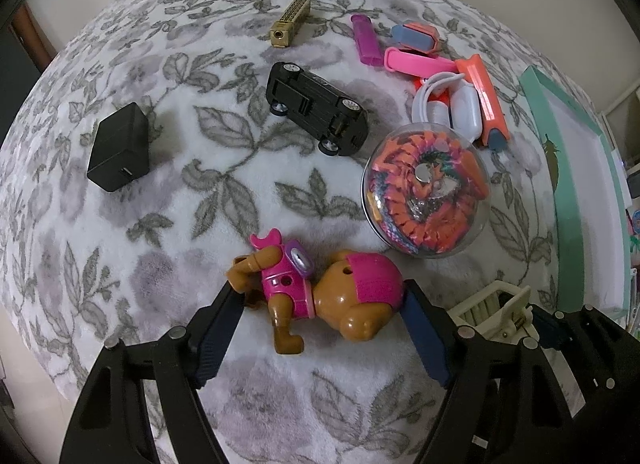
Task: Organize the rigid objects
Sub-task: 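Carry the dog figure into the tray and open the left tool while the right tool releases the clip there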
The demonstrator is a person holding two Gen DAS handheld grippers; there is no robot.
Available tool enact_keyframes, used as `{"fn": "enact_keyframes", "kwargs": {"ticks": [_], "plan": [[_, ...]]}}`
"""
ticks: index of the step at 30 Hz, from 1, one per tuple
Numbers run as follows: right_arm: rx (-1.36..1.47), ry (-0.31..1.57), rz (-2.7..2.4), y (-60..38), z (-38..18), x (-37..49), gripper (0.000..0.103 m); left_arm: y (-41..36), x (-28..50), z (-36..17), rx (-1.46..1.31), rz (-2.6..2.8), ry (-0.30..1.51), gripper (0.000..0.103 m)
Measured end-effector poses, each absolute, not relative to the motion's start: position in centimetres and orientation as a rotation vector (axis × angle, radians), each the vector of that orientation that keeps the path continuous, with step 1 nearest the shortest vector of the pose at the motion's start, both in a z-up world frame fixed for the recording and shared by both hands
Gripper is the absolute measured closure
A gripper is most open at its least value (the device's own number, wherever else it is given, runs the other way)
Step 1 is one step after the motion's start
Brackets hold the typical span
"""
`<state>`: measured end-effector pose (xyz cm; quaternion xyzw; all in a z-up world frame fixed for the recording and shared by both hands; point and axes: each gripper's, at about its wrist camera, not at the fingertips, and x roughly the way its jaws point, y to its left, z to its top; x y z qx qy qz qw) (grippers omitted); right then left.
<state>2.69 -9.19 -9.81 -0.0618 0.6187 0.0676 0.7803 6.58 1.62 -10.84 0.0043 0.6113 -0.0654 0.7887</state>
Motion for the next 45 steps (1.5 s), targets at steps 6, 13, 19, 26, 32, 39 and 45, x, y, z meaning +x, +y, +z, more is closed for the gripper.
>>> {"fn": "enact_keyframes", "kwargs": {"ticks": [6,13,19,26,32,39,45], "plan": [[-0.129,1.338,0.143,-8.6,-9.2,2.8,0.05,1.6,6.3,-10.7,0.01,-0.132,1.315,0.023],[-0.014,1.313,0.128,-11.9,-7.9,2.0,0.05,2.3,6.4,-8.3,0.01,-0.071,1.285,0.023],[0.119,1.181,0.09,-15.2,-2.8,2.0,0.05,1.1,7.2,-2.6,-0.013,-0.074,1.184,0.023],[0.108,1.008,-0.11,-20.7,4.4,2.1,0.05,-2.9,8.6,4.0,-0.049,-0.115,1.068,0.023],[0.214,0.941,-0.264,-27.0,7.5,2.6,0.05,-8.6,8.7,6.3,-0.063,-0.16,1.031,0.023],[0.223,0.909,-0.412,-32.2,8.4,3.3,0.05,-15.1,9.8,5.6,-0.016,-0.238,1.034,0.023],[0.248,0.91,-0.491,-36.4,8.3,4.0,0.05,-18.6,11.5,3.8,0.008,-0.27,1.075,0.023]]}}
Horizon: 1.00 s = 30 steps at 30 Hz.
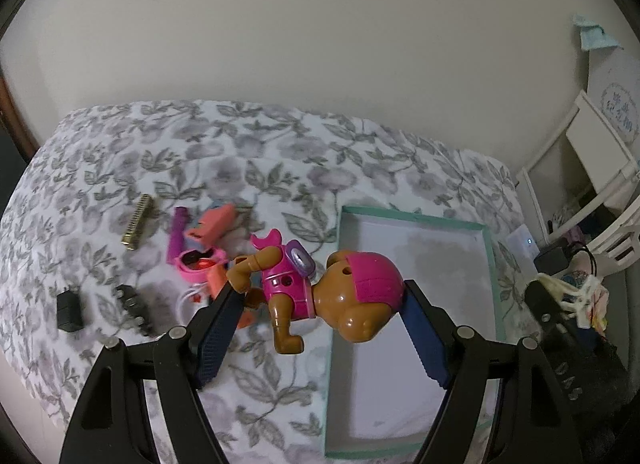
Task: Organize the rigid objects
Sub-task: 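Carry the dog figure into the tray and open the left tool while the right tool releases the clip there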
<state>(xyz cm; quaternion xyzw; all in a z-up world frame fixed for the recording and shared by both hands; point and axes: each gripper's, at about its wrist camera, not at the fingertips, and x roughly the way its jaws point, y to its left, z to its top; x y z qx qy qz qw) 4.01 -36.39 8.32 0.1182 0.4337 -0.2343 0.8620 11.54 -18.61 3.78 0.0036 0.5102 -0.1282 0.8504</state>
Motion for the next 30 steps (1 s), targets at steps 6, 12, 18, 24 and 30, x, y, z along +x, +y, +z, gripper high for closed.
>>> {"fn": "enact_keyframes", "kwargs": {"ticks": [6,12,18,24,30], "plan": [[0.249,0.917,-0.526,-38.6,7.4,5.0,0.05,-20.9,12.9,2.6,0.021,-0.3,1.079,0.023],[0.254,0.956,-0.522,-40.0,5.0,6.4,0.05,-22.8,14.1,0.5,0.032,-0.325,1.103,0.023],[0.266,0.984,-0.542,-41.3,3.0,6.7,0.05,-24.5,14.4,-1.4,0.04,-0.367,1.12,0.023],[0.301,1.067,-0.541,-42.5,-0.8,6.9,0.05,-25.4,14.4,-3.7,0.065,-0.381,1.157,0.023],[0.321,1.167,-0.551,-43.1,-4.5,7.1,0.05,-26.0,14.3,-5.9,0.081,-0.395,1.195,0.023]]}}
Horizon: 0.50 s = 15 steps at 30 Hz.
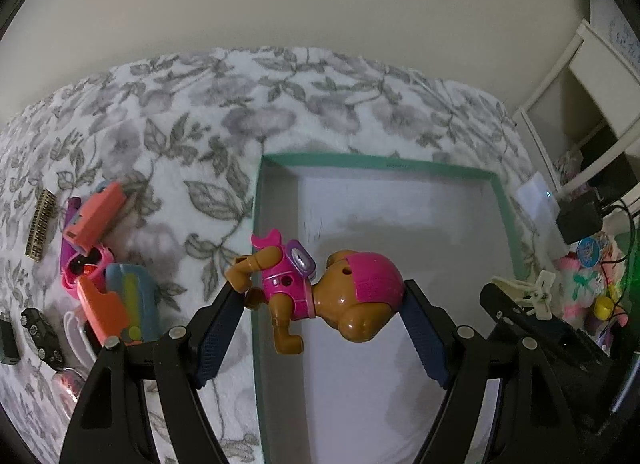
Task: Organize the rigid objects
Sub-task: 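Carry the dog figure into the tray and open the left tool while the right tool releases the clip there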
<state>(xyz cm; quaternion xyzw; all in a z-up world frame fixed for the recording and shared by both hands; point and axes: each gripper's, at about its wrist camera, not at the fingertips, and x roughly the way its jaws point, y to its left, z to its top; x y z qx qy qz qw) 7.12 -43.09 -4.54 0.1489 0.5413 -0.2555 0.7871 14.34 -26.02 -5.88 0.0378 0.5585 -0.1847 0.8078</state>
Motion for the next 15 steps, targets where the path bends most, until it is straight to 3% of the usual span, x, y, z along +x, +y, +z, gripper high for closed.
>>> {"fn": "enact_keyframes", "kwargs": {"ticks": [15], "plan": [[0.326,1.224,-0.547,-43.0,-7.0,7.1,0.05,-26.5,14.1,-6.9,0.127,-0.401,1.182,0.023]]}}
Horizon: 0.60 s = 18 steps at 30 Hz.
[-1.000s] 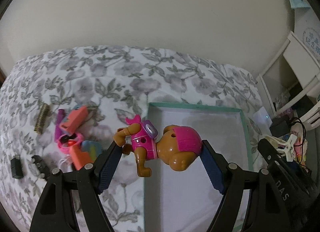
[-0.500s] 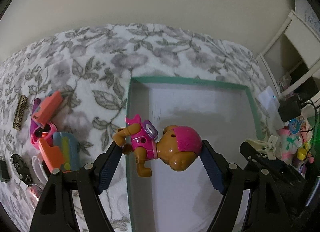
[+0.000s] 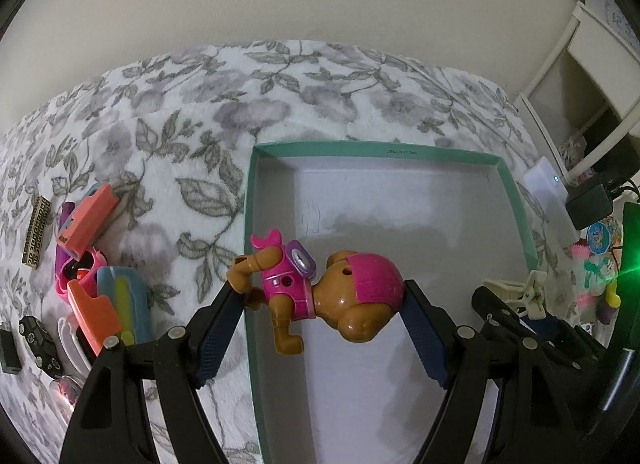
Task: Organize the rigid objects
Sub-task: 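Carry the dog figure into the tray and open the left tool while the right tool releases the clip there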
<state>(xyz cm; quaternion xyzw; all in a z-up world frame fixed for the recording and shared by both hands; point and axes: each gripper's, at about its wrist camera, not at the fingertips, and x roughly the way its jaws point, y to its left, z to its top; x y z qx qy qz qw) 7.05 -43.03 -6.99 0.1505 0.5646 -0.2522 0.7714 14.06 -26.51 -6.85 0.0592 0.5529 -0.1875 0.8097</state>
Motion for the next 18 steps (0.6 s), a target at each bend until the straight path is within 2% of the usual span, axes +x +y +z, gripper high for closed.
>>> {"fn": "enact_keyframes", "kwargs": {"ticks": [12,15,18], "plan": [[0.326,1.245,-0.545,-43.0,-7.0,7.1,0.048,-26.6,14.1,-6.2,0.099,-0.438,1.179,0.021],[0.327,1.242,-0.544,-43.0,-6.7,7.2,0.04,-26.4,14.2,-5.6,0.077,-0.449,1.175,0.021],[0.325,1.217,-0.54,-42.9,-5.8,7.1,0.039,-26.1,14.2,-4.6,0.058,-0.459,1.157,0.021]]}}
